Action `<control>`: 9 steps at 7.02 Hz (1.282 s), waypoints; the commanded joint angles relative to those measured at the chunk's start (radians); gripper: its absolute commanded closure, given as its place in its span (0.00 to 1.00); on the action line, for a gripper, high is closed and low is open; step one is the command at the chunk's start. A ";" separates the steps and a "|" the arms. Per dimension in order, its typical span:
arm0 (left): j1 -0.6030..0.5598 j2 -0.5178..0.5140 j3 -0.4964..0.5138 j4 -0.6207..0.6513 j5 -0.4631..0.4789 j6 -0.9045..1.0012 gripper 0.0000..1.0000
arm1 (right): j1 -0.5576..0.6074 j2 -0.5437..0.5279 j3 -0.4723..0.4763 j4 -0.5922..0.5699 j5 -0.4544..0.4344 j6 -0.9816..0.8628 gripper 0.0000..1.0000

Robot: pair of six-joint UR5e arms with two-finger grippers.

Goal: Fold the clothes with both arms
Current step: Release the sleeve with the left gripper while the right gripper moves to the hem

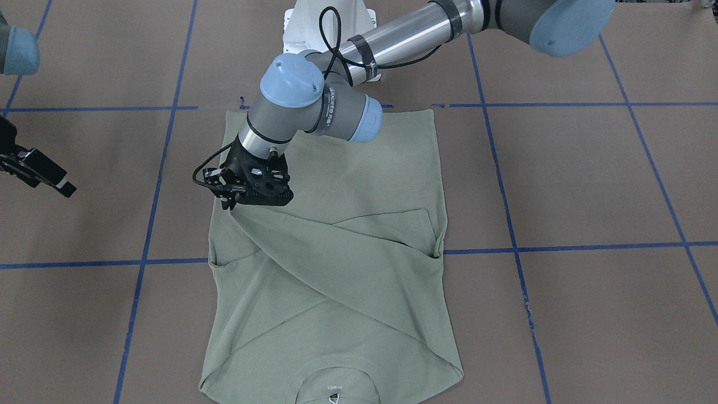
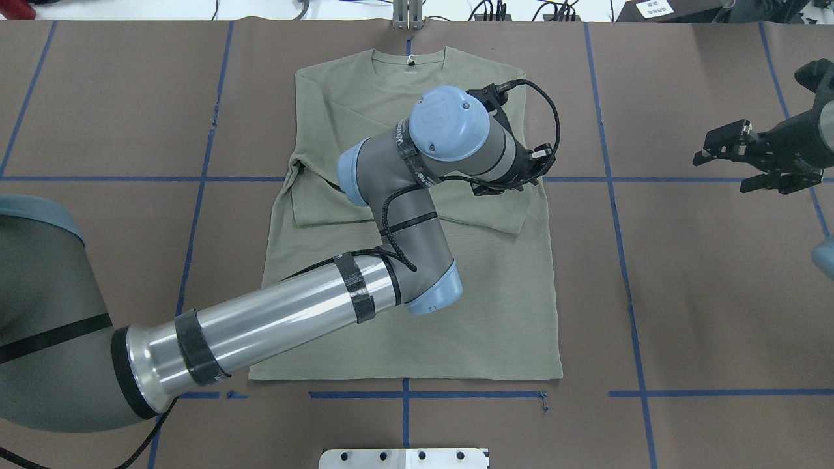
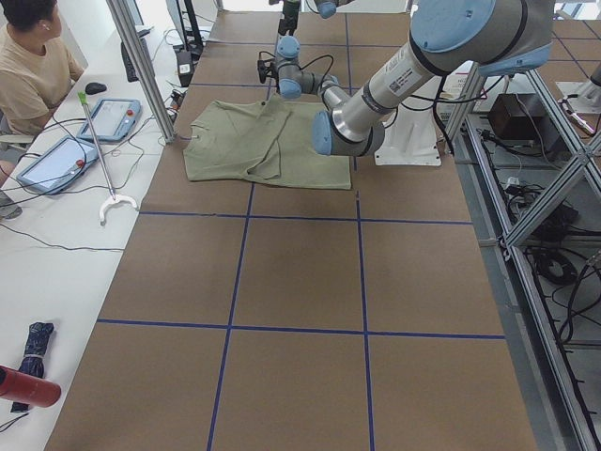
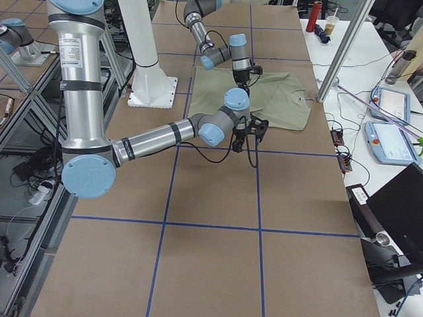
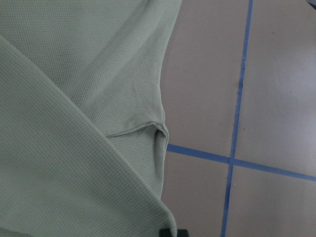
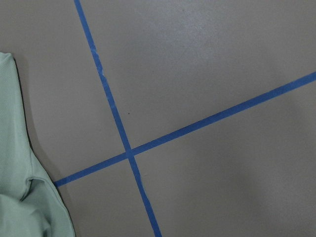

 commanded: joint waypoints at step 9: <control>-0.164 0.572 -0.497 -0.088 -0.327 -0.014 0.03 | -0.907 0.115 0.243 -0.280 -0.821 0.761 0.07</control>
